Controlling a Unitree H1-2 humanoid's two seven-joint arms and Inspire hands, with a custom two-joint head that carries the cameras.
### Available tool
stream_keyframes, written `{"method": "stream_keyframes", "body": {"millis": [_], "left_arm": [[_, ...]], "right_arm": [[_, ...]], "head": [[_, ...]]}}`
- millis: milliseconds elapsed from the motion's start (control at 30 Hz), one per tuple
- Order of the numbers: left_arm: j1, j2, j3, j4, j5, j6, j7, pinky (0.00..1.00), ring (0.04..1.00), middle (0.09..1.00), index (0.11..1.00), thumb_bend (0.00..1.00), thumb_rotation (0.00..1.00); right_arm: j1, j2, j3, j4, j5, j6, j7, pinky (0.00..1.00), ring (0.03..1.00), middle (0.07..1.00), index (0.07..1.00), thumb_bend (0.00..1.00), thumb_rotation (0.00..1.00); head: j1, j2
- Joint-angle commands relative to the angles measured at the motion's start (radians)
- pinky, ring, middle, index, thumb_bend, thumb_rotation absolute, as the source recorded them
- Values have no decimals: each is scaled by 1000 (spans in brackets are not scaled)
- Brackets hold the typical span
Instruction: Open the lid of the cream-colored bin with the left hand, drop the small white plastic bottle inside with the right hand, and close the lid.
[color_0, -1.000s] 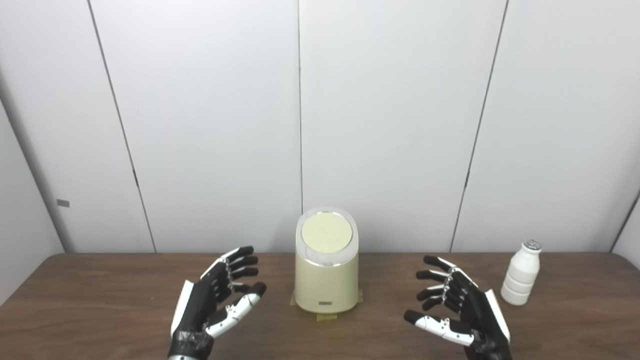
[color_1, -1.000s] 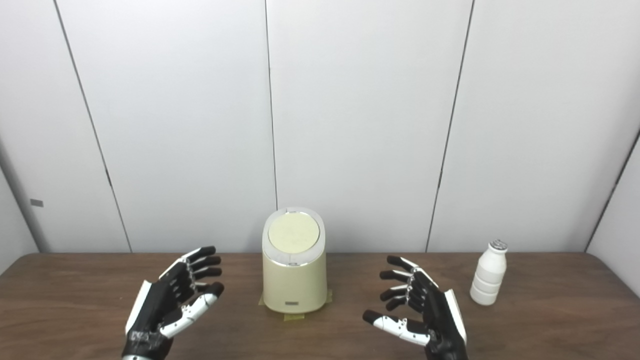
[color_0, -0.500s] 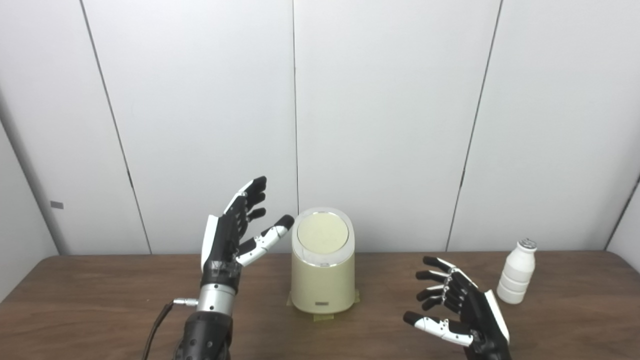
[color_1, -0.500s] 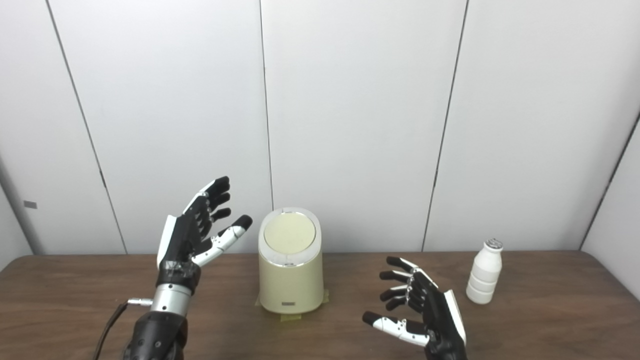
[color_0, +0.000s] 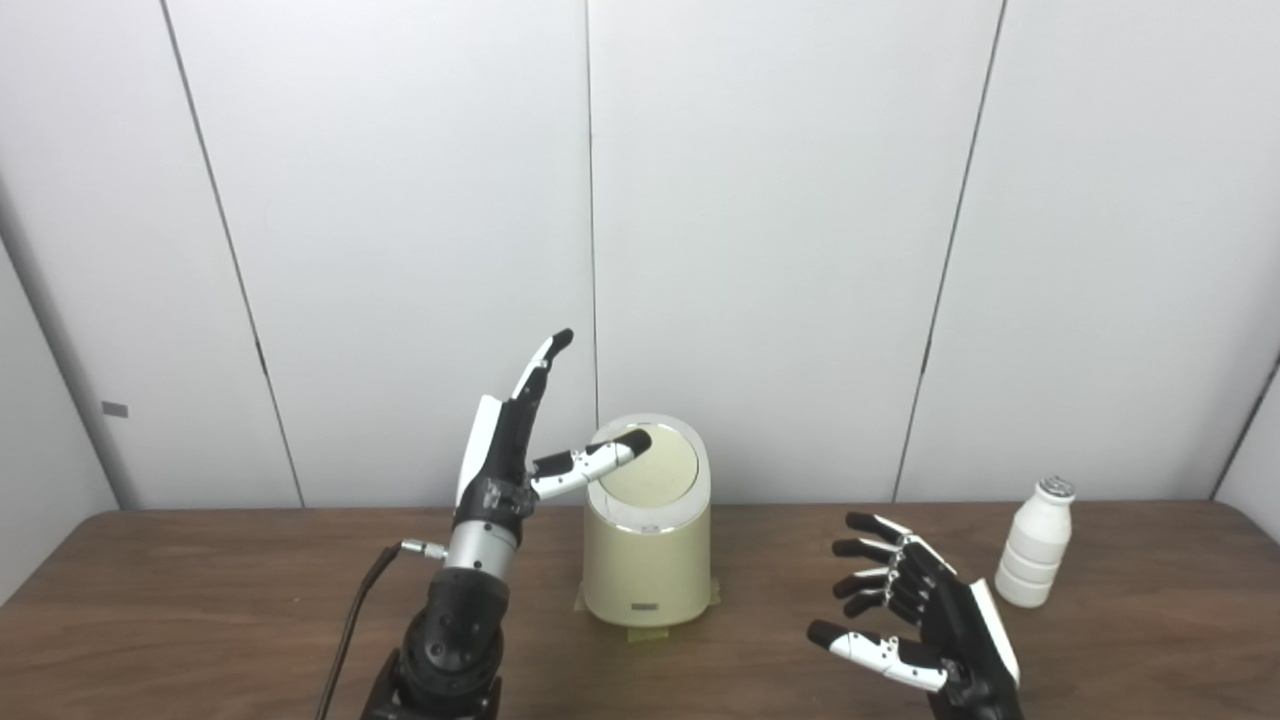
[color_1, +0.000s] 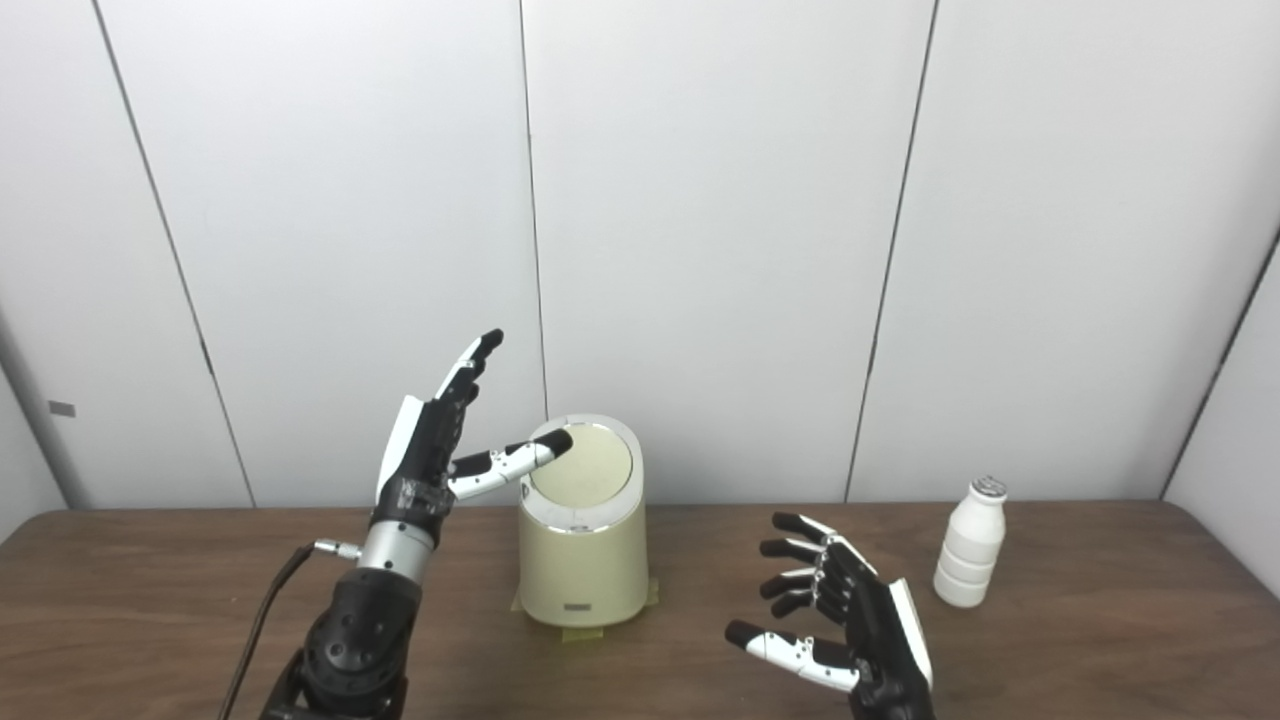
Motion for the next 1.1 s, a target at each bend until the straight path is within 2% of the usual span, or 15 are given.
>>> {"method": "stream_keyframes", "body": {"millis": [0,200,533,767,1067], "left_arm": [[-64,18,-16,-2,35,-22,10,1000,1000,1000,998,926,270],[-77,41,-42,21,66,-1,-10,1000,1000,1000,1000,974,233],[-108,75,-92,74,178,21,11,1000,1000,1000,1000,891,90],[-122,68,-92,118,192,11,33,1000,1000,1000,1000,853,91],[-148,55,-92,181,209,-8,89,1000,1000,1000,1000,809,157]], "right_arm": [[-35,-3,-3,-14,5,-46,-5,433,527,672,740,709,123],[-39,1,-3,-10,-2,-45,-12,424,520,673,746,707,117],[-38,13,-2,-19,3,-44,-18,418,514,672,745,702,124],[-41,16,-4,-5,8,-55,-17,413,510,678,750,704,138],[-36,23,1,-33,-12,-32,-25,411,510,675,725,696,130]], "head": [[1,1],[-5,1],[-13,2],[-20,3],[-27,6]]}}
